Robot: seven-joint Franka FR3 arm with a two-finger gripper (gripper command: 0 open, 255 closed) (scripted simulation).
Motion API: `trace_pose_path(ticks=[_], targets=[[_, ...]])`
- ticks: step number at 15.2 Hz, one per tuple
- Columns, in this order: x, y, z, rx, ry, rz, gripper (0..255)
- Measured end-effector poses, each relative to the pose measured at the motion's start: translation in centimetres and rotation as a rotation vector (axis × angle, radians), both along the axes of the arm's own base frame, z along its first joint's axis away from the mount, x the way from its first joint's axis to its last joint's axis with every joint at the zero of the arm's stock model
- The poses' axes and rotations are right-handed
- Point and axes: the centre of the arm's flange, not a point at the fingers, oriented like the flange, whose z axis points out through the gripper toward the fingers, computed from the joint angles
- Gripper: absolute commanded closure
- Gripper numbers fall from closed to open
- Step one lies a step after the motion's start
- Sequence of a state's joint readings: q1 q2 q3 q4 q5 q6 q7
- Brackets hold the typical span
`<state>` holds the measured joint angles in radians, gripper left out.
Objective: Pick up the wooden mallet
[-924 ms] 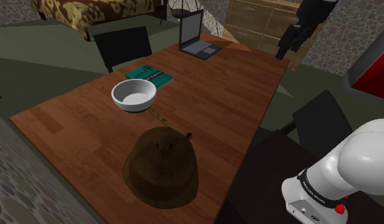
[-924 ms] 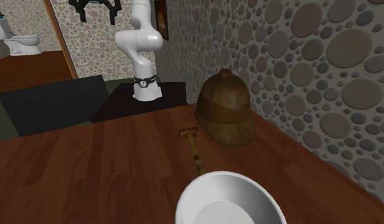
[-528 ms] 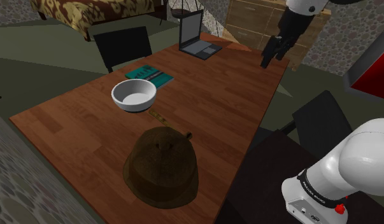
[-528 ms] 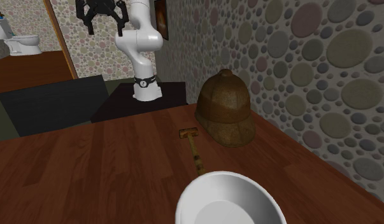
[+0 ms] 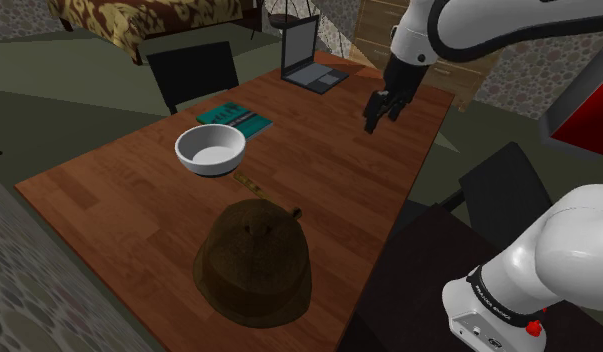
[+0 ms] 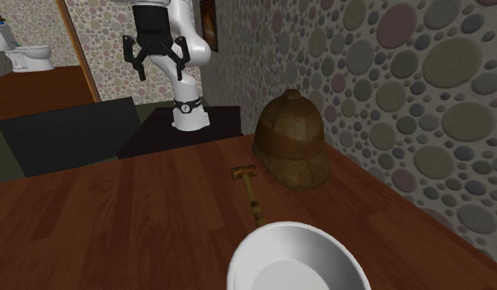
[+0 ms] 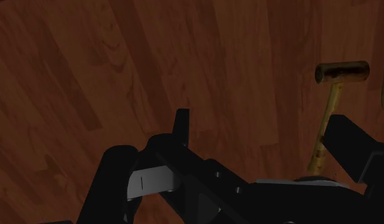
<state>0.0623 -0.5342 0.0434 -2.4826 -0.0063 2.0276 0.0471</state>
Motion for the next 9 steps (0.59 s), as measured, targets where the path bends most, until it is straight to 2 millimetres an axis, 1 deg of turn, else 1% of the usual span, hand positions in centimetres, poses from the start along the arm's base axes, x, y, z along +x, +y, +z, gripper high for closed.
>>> trace_pose_path(ticks=[3,6,9], targets=[[2.1,2.2,-2.5,0.016,0.007,0.011,0],[3.6,3.8,-5.3,0.031,0.014,0.020,0],[5.3,6.4,-8.0,0.047,0.021,0.031,0]])
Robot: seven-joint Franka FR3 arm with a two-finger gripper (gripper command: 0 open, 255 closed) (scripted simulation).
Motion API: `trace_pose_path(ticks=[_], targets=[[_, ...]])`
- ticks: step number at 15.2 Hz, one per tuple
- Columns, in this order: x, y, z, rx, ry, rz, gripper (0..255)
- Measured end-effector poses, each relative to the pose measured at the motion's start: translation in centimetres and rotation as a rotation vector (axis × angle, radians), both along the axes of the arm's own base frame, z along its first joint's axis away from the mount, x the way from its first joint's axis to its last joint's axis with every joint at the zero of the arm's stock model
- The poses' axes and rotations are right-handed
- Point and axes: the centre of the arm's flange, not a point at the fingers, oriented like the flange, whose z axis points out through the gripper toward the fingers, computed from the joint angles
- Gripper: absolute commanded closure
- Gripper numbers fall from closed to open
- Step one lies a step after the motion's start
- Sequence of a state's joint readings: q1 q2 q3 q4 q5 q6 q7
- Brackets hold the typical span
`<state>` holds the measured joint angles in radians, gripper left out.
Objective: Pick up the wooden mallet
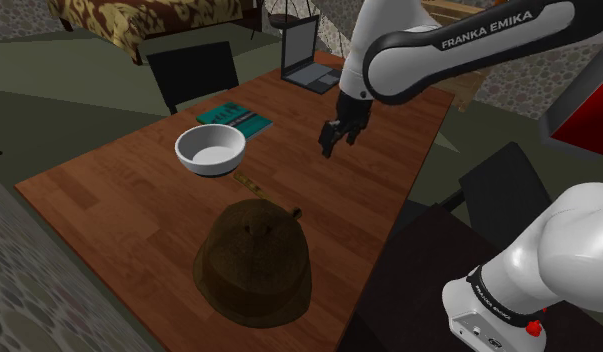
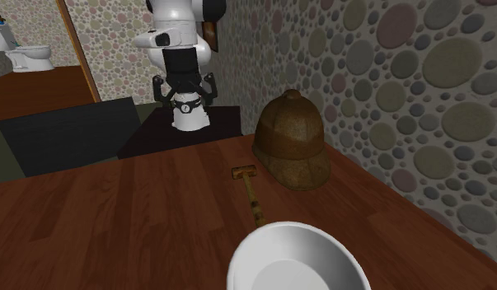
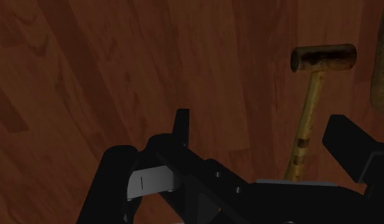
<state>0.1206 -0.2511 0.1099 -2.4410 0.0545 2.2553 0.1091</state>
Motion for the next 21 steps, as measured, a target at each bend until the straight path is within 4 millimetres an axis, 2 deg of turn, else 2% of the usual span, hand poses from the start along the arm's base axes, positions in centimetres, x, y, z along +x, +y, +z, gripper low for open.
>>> trace_pose_path(ticks=[5,17,21], targets=[[2.7,3.4,-4.6,0.026,0.012,0.017,0],[9.3,12.8,-15.2,0.089,0.042,0.059,0],[9.7,14.0,-17.2,0.096,0.045,0.064,0]])
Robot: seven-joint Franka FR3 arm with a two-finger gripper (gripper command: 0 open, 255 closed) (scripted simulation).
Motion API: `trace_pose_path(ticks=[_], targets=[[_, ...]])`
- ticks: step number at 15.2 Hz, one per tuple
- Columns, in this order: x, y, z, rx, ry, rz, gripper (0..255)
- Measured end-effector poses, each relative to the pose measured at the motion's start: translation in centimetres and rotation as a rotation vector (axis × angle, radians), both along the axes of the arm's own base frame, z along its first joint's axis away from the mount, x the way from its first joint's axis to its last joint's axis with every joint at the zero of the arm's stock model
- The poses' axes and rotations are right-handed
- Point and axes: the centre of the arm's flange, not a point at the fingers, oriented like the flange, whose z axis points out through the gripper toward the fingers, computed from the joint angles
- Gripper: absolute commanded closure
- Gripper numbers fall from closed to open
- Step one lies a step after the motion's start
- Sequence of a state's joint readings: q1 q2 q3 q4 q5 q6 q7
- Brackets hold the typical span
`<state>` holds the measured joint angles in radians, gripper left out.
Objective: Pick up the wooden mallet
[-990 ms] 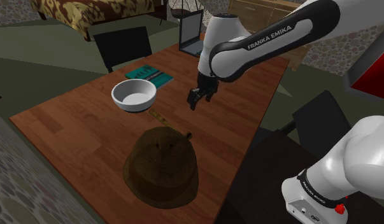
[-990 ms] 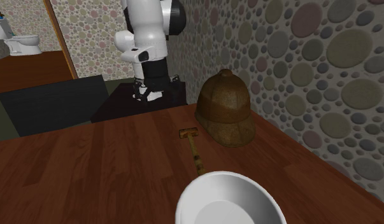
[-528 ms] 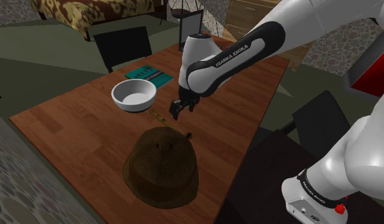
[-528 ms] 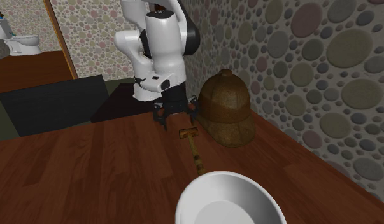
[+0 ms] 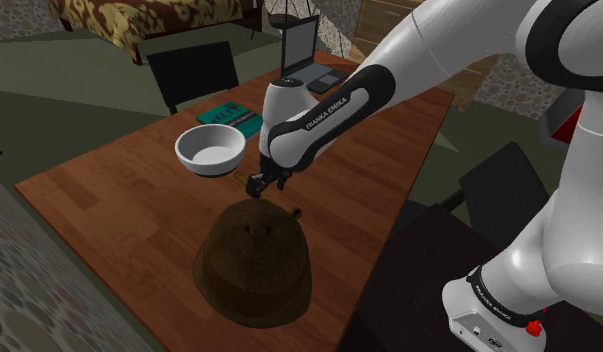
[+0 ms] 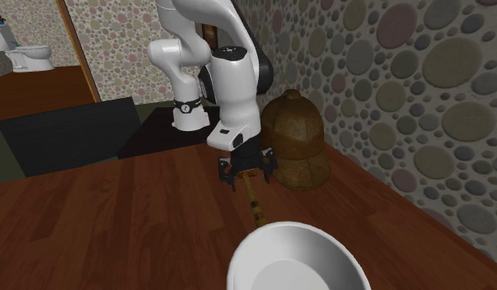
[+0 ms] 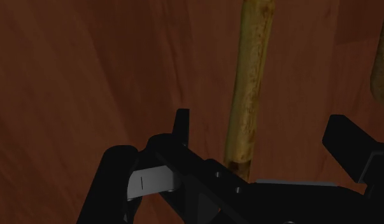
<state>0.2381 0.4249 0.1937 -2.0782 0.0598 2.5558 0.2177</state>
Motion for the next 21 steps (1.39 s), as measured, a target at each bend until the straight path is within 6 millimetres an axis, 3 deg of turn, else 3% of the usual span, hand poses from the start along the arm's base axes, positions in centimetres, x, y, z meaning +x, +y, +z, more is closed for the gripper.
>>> trace_pose_path(ticks=[5,6,16,21], targets=[[0.1,0.0,-2.7,0.000,0.001,0.000,0],[0.1,0.0,-2.8,0.000,0.000,0.000,255],[0.2,-0.1,-2.9,0.000,-0.002,-0.003,255],[0.0,0.0,-0.9,0.001,0.000,0.000,255]])
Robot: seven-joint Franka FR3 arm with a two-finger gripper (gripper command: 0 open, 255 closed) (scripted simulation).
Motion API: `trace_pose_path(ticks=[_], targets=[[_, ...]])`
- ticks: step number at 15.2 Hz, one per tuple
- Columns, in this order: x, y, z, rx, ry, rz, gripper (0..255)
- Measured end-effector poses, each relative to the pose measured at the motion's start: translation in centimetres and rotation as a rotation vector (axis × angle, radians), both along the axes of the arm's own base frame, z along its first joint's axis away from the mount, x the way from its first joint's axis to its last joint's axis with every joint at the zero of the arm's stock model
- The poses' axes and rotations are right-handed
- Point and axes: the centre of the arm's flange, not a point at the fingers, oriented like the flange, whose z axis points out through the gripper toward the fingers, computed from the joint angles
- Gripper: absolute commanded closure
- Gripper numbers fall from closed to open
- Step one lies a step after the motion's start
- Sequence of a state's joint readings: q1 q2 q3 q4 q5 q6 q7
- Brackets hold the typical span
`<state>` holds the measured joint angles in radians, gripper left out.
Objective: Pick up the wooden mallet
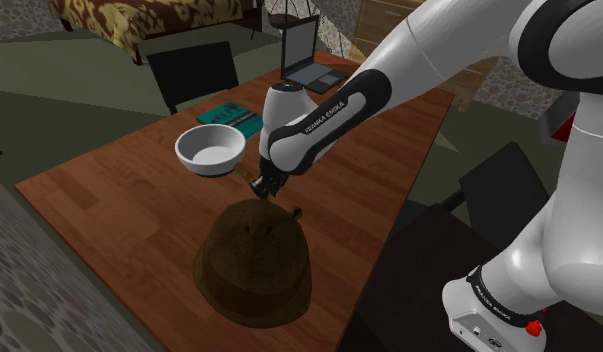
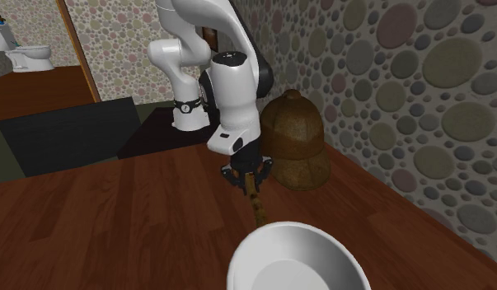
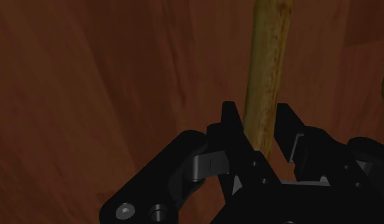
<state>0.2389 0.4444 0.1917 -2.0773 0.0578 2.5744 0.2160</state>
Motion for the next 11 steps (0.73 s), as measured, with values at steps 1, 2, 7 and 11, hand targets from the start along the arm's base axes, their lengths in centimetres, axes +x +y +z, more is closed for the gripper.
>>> trace_pose_path(ticks=[1,2,7,11], targets=[[0.0,0.0,0.6,0.000,0.000,0.000,255],[0.1,0.1,1.1,0.000,0.000,0.000,255],[0.0,0.2,3.7,0.000,0.000,0.000,255],[0.0,0.1,5.6,0.000,0.000,0.000,255]])
